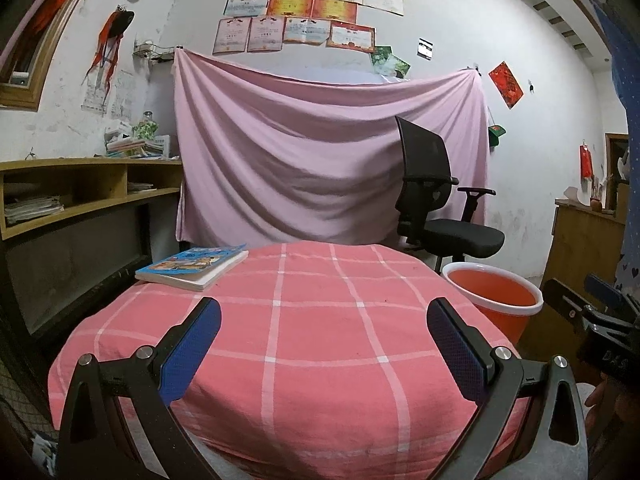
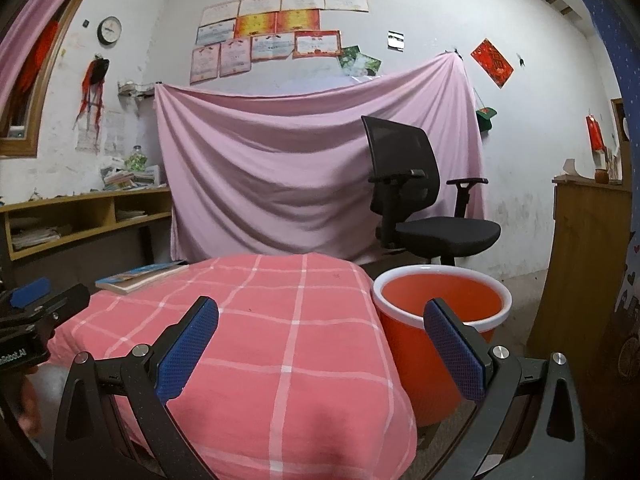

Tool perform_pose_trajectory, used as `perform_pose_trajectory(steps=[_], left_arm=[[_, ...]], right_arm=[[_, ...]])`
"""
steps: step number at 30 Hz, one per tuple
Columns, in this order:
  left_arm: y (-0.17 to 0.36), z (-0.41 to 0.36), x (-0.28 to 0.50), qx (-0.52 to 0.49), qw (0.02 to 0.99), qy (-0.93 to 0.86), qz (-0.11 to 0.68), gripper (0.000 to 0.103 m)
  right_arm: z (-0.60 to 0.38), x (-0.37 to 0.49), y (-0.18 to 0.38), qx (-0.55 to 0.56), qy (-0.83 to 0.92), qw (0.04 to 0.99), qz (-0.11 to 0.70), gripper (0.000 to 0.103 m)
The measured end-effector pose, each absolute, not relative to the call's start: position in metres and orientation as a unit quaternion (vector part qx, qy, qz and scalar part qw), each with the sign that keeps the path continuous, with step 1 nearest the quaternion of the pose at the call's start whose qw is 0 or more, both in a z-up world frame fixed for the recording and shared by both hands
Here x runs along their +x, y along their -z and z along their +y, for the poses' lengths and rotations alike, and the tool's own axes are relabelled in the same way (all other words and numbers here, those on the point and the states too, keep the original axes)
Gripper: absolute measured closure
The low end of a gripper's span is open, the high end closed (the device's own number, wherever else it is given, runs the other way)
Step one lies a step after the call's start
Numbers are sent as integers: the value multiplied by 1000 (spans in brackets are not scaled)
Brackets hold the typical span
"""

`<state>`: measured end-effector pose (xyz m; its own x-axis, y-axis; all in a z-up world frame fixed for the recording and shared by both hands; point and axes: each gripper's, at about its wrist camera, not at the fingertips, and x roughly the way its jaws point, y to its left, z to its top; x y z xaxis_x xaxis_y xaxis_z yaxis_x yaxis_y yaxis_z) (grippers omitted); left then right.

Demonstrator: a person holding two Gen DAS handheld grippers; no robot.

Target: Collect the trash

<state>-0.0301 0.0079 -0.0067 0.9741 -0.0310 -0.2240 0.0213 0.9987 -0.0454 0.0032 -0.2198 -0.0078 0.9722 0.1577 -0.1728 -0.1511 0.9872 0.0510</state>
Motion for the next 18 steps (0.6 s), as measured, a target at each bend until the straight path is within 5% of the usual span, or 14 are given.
perform_pose_trajectory(steps=[18], left_arm=[[10, 11, -30, -19, 994, 11, 108, 2]], right_arm=[[-218, 1, 8, 17, -82, 992, 91, 0]])
